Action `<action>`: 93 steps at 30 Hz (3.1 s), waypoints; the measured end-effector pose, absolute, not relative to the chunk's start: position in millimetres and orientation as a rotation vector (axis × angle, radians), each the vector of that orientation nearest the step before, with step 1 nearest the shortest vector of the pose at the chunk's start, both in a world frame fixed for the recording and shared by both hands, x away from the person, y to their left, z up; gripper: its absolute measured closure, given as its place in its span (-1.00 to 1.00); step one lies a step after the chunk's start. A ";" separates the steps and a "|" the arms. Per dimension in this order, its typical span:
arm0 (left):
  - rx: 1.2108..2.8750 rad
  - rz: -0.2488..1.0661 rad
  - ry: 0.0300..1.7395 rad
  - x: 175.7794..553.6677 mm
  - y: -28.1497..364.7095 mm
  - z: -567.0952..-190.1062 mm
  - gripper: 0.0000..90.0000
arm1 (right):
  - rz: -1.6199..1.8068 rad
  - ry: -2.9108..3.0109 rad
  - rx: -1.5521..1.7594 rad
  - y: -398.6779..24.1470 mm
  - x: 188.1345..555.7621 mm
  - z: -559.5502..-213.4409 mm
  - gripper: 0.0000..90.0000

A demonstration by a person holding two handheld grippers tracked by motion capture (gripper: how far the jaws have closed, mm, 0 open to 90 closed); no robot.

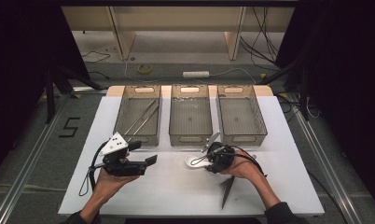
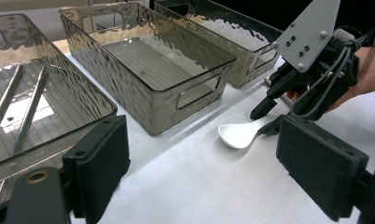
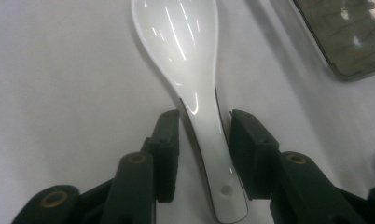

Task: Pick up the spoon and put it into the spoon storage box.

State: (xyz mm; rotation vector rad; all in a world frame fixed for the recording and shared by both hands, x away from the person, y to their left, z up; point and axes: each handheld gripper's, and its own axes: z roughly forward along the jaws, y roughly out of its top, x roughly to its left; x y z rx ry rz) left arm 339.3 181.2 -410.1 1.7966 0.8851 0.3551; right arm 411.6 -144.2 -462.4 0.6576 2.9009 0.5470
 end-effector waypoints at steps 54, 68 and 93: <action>1.756 0.355 0.888 338.4 183.6 -408.9 -0.63 | 0.914 2.689 0.757 -158.8 437.4 -373.9 0.70; 1.754 0.352 0.887 338.2 183.7 -409.0 -0.63 | 0.931 2.631 0.834 -132.3 471.3 -361.1 0.70; 1.751 0.355 0.884 337.8 184.5 -408.7 -0.63 | 0.857 2.571 1.061 -102.2 527.0 -379.1 0.70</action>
